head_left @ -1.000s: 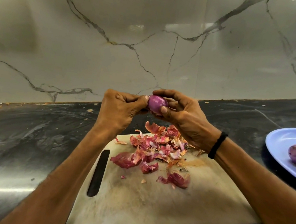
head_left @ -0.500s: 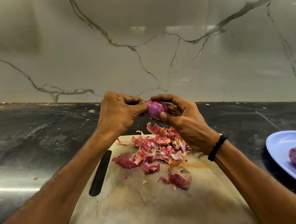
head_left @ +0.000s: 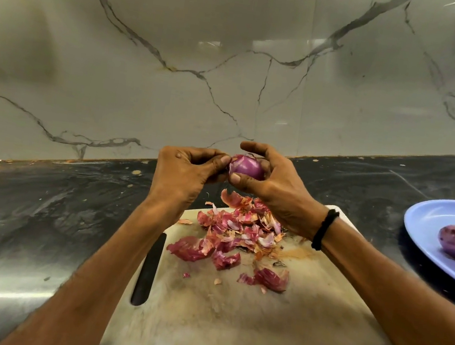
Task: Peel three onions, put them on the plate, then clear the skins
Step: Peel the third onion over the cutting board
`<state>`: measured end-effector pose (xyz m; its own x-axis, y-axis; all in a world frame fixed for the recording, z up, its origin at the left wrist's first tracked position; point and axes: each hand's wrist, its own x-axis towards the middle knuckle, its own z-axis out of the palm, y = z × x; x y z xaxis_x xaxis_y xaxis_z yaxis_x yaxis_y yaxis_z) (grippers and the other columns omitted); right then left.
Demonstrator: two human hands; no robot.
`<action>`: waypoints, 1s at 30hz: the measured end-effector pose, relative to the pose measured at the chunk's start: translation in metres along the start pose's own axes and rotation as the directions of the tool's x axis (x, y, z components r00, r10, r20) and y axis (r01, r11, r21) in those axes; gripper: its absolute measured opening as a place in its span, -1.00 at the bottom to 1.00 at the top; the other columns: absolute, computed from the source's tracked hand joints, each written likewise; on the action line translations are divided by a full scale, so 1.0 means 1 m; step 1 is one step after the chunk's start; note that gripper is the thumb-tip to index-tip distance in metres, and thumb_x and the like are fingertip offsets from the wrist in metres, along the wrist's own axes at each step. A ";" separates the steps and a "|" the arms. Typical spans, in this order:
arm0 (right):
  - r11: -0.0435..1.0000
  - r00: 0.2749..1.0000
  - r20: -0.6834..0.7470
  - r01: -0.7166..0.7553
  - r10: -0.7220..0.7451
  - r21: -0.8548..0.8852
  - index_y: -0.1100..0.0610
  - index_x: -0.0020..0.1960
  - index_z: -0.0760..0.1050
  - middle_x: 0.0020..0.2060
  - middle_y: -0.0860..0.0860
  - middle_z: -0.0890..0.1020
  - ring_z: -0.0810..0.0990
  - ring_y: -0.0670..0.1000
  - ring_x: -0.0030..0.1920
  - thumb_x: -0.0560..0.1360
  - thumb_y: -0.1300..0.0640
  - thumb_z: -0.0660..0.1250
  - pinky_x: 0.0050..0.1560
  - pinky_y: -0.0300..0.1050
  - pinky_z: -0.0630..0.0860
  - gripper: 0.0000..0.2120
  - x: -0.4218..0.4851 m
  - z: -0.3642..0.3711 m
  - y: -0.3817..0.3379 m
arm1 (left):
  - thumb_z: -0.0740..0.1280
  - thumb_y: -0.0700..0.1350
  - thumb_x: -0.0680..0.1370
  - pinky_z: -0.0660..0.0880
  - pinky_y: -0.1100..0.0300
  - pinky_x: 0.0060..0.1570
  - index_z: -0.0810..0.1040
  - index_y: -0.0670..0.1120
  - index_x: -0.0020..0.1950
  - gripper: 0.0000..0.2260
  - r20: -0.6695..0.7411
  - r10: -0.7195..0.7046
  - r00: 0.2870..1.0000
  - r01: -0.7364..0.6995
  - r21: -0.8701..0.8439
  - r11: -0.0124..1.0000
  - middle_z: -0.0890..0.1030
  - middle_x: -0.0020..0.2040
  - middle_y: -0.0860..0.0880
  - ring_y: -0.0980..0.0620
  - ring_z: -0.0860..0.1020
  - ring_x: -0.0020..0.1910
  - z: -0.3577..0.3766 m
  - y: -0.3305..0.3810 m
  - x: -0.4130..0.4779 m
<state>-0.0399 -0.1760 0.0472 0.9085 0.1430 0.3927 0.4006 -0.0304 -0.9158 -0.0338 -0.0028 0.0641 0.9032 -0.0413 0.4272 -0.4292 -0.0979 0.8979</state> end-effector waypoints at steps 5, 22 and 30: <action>1.000 0.999 -0.040 0.008 -0.008 -0.005 0.14 0.30 0.42 0.18 0.06 0.53 0.58 0.05 0.16 0.28 0.12 0.54 0.14 -0.08 0.59 -0.38 0.001 0.001 -0.003 | 0.38 -0.11 0.57 0.66 0.08 0.02 0.69 -0.17 0.11 -0.80 0.007 -0.039 0.999 0.039 -0.072 0.997 0.73 -0.02 -0.10 -0.03 0.71 -0.01 0.005 0.002 -0.002; 0.956 0.989 -0.049 0.121 -0.139 -0.268 0.12 0.27 0.45 0.15 -0.01 0.53 0.56 0.00 0.15 0.31 0.14 0.57 0.16 -0.08 0.58 -0.42 -0.002 0.004 -0.002 | 0.41 -0.23 0.56 0.64 0.24 -0.07 0.63 0.01 -0.02 -0.87 -0.031 0.103 0.994 -0.099 0.109 0.989 0.69 -0.06 0.00 0.10 0.69 -0.06 0.009 0.000 -0.008; 0.987 0.997 0.002 0.080 -0.080 -0.139 0.12 0.25 0.47 0.17 0.03 0.54 0.58 0.03 0.16 0.34 0.26 0.54 0.15 -0.10 0.58 -0.48 -0.003 0.004 -0.004 | 0.33 -0.26 0.62 0.57 0.29 -0.20 0.59 -0.04 -0.07 -0.85 -0.037 -0.060 0.998 0.060 0.002 0.998 0.62 -0.11 -0.03 0.12 0.60 -0.17 0.008 0.000 -0.001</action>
<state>-0.0450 -0.1724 0.0496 0.8732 0.1467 0.4648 0.4844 -0.1559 -0.8608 -0.0349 -0.0102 0.0629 0.9264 0.0011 0.3765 -0.3744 -0.1026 0.9216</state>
